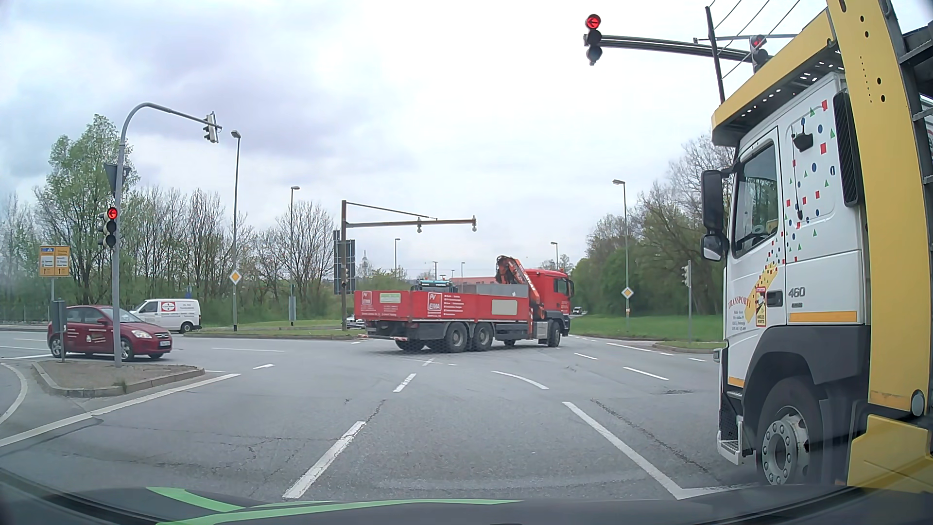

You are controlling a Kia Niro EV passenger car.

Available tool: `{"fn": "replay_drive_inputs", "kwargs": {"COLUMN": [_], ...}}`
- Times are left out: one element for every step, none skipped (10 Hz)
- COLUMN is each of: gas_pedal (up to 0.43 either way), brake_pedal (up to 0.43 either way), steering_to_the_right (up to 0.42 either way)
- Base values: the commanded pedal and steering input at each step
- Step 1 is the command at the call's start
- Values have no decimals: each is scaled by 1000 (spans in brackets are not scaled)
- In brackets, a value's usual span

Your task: Follow the waypoints while adhering to traffic rules and regulations

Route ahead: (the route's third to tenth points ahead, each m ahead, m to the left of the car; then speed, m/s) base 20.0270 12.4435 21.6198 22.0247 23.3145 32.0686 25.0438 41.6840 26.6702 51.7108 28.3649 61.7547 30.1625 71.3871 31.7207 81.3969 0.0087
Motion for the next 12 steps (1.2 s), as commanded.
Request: {"fn": "replay_drive_inputs", "kwargs": {"gas_pedal": [0, 0, 0, 0, 0, 0, 0, 0, 0, 0, 0, 0], "brake_pedal": [287, 287, 287, 287, 287, 287, 287, 287, 287, 287, 287, 287], "steering_to_the_right": [8, 7, 7, 8, 8, 8, 8, 7, 7, 7, 8, 7]}}
